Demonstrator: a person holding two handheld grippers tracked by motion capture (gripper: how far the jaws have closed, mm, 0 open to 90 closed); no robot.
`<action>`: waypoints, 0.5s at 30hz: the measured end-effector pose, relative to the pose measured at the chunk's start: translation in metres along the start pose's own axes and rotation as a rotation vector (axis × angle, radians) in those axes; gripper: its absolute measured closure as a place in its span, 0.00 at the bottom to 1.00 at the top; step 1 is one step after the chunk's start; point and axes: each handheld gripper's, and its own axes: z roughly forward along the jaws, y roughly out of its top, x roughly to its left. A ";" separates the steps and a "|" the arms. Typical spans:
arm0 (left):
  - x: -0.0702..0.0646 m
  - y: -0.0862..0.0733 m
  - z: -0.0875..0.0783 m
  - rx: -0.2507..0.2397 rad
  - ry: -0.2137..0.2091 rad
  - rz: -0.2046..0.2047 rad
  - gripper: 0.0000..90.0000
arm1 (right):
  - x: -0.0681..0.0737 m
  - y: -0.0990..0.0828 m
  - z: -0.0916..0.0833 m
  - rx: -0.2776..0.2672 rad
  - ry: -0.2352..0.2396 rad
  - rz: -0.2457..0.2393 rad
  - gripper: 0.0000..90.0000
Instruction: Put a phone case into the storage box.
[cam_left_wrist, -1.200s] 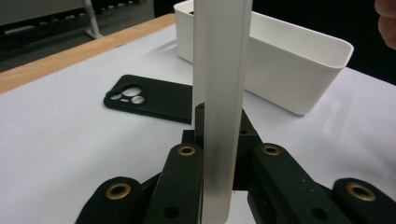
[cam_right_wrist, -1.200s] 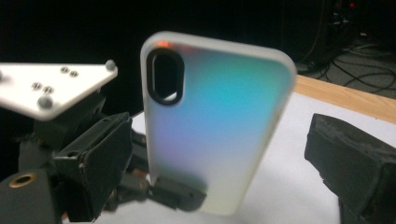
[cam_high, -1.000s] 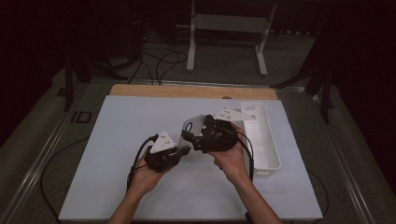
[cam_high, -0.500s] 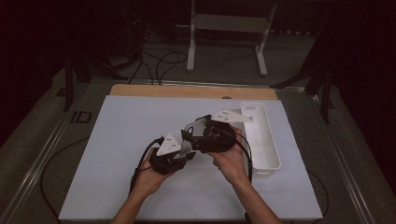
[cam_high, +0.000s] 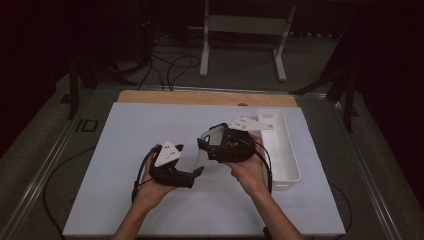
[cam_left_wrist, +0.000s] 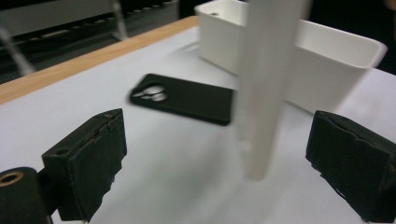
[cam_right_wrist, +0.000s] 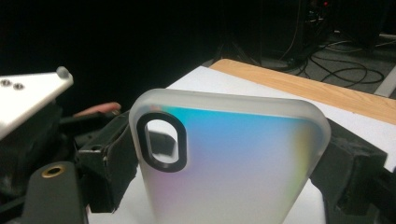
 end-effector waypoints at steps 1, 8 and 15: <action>0.004 -0.002 -0.003 -0.010 0.011 -0.019 0.04 | -0.001 0.000 0.000 -0.001 -0.004 -0.003 0.19; 0.019 -0.015 -0.021 -0.068 0.108 -0.019 0.03 | -0.002 -0.001 0.001 0.003 -0.015 -0.006 0.19; 0.030 -0.036 -0.035 -0.111 0.184 -0.024 0.02 | -0.005 -0.001 0.000 0.000 -0.023 -0.004 0.19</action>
